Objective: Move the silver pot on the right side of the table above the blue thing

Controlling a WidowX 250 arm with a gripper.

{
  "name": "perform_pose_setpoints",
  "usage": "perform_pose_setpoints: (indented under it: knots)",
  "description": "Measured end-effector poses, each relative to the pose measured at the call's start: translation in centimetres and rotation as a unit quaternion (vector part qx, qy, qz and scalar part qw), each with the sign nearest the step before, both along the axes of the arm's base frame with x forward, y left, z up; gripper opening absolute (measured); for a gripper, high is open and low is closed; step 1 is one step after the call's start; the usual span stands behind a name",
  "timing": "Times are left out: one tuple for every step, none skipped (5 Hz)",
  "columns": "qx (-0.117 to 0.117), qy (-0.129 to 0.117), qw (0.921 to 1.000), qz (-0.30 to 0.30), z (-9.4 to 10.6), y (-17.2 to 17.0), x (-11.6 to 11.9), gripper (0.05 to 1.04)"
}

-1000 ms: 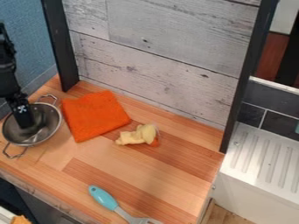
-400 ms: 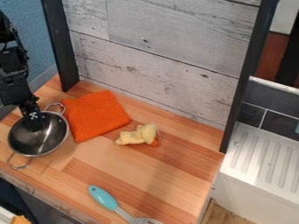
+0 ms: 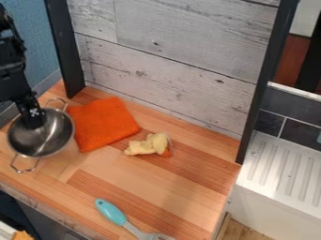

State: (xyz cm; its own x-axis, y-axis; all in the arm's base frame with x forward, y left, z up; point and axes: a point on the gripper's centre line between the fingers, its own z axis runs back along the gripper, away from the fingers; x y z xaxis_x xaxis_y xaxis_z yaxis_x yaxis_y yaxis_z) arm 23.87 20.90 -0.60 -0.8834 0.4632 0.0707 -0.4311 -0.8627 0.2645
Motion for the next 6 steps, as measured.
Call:
perform_pose_setpoints:
  knots:
    - [0.009,-0.018,0.9994,0.030,2.6,-1.0,-0.2,0.081]
    - [-0.007,-0.047,0.9974,0.054,4.8,-4.0,0.0,0.080]
    - [-0.018,-0.078,0.9945,0.067,5.8,-7.6,0.6,0.080]
    - [-0.024,-0.085,0.9930,0.078,5.4,-12.1,0.9,0.080]
    - [-0.020,-0.087,0.9935,0.070,4.6,-15.5,1.8,0.080]
    - [-0.023,-0.081,0.9953,0.048,3.0,-18.9,2.6,0.080]
